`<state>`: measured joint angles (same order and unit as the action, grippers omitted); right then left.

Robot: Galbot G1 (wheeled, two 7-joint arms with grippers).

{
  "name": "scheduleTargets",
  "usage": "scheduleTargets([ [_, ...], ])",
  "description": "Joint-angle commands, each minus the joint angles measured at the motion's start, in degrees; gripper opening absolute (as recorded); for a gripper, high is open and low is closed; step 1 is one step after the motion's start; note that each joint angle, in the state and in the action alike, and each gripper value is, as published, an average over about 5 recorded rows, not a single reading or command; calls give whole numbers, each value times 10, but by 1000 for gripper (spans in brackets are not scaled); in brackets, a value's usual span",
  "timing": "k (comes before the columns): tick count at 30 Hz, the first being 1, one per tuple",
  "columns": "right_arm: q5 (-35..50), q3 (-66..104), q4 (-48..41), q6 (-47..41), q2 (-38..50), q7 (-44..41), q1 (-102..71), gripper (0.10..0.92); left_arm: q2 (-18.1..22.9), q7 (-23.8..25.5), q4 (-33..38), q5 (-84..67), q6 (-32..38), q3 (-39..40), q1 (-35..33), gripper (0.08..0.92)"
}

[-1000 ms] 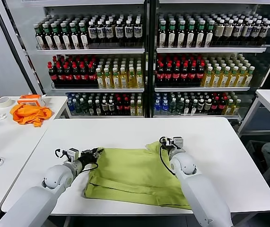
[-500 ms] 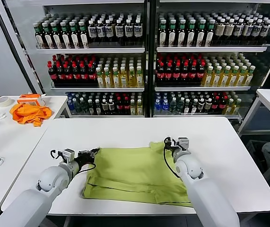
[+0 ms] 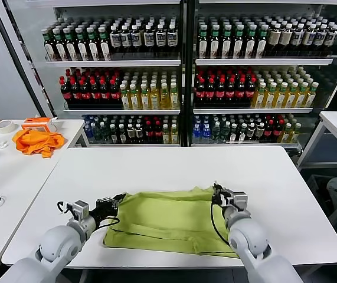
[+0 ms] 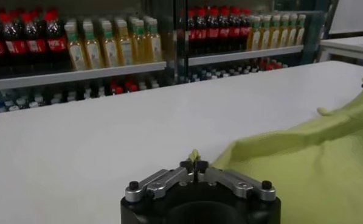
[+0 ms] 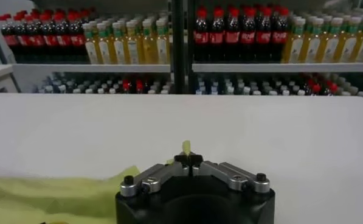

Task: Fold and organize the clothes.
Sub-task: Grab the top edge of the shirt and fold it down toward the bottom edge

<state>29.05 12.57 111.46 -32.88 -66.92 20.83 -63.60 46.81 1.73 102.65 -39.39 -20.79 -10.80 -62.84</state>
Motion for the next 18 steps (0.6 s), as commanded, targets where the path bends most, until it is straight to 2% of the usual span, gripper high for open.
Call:
scheduleTargets([
  [1, -20, 18, 85, -1, 13, 8, -97, 107, -4, -1, 41, 6, 5, -33, -68, 81],
  [18, -38, 35, 81, 5, 11, 6, -130, 107, -13, -1, 54, -6, -2, -43, -93, 81],
])
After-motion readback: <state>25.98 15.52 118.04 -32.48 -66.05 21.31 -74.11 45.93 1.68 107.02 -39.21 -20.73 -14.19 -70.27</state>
